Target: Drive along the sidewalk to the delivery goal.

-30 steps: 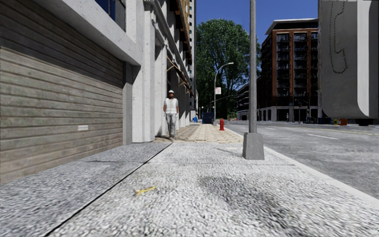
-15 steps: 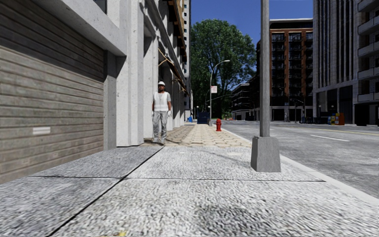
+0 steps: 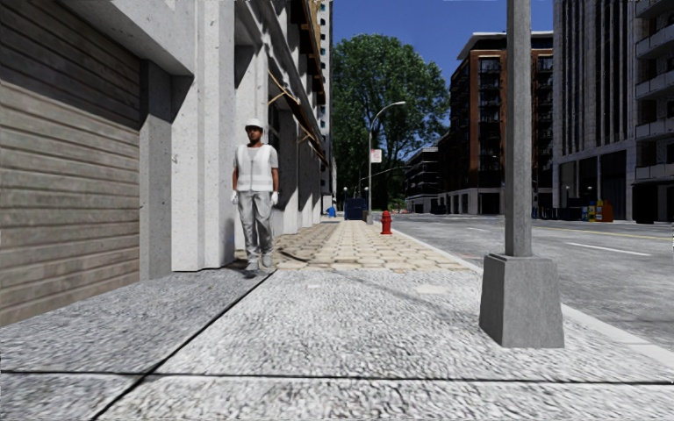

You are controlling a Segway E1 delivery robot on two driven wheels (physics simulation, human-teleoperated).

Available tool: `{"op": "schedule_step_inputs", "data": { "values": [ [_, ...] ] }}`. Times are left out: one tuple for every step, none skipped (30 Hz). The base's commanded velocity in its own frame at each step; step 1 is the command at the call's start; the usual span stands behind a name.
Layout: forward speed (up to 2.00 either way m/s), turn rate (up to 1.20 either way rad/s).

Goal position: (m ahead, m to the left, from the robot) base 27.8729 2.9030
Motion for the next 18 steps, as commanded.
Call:
{"op": "schedule_step_inputs", "data": {
  "values": [
    [1.74, -0.28],
    [1.74, -0.28],
    [1.74, -0.13],
    [1.73, 0.0],
    [1.73, 0.0],
    [1.73, 0.0],
    [1.73, 0.0],
    [1.73, 0.0],
    [1.73, 0.0],
    [1.73, 0.0],
    [1.73, 0.0],
    [1.73, 0.0],
    [1.73, 0.0],
    [1.73, 0.0],
    [1.73, -0.06],
    [1.73, -0.18],
    [1.73, -0.21],
    [1.73, -0.21]
  ]
}}
